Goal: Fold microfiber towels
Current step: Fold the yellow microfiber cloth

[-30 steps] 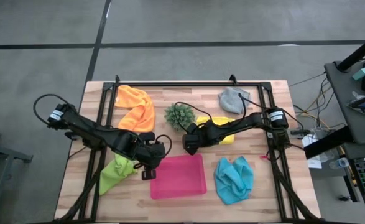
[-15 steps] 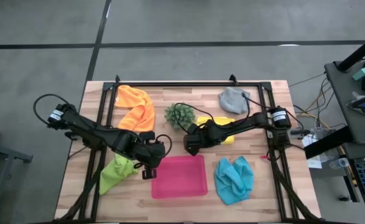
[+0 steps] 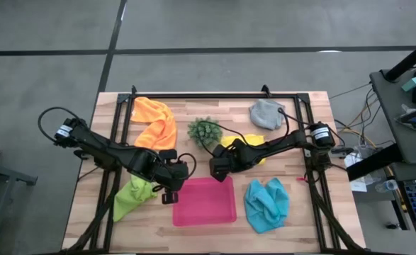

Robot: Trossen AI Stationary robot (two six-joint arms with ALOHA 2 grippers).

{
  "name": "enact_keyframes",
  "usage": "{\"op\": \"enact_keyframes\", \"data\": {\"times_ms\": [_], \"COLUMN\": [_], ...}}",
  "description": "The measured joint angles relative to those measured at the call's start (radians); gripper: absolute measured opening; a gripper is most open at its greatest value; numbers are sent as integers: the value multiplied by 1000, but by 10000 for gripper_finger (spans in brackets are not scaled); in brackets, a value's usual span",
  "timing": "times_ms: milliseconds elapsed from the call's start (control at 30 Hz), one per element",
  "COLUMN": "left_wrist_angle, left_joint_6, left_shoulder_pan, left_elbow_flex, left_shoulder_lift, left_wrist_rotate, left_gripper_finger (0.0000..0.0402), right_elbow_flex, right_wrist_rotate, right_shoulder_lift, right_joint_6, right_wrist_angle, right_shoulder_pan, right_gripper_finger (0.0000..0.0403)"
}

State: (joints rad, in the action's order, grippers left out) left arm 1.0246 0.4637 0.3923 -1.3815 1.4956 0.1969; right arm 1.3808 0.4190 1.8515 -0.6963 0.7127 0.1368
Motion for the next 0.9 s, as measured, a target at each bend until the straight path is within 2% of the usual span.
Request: {"op": "enact_keyframes", "data": {"times_ms": [200,467,633,767,900], "left_wrist_angle": [-11,-22,-22,-25,-26], "left_joint_6": [-4,-10,-9,-9,-9], "left_shoulder_pan": [0,-1,-6,-7,-7], "left_elbow_flex": [0,0,1,1,1], "left_shoulder_lift": [0,0,0,0,0], "left_wrist_rotate": [22,48,48,49,50], "left_gripper_finger": [129,129,129,129,129], "right_elbow_flex": [0,0,0,-6,-48], "right_wrist_rotate": [-3,-8,-2,28,70], "right_shoulder_lift": [0,-25,-68,-109,-149], "right_joint_6": [35,69,95,95,61], "right_wrist_angle": [10,31,121,221,260], "right_shoulder_pan": [3,3,4,8,23], "right_gripper_finger": [32,110,150,159,147]}}
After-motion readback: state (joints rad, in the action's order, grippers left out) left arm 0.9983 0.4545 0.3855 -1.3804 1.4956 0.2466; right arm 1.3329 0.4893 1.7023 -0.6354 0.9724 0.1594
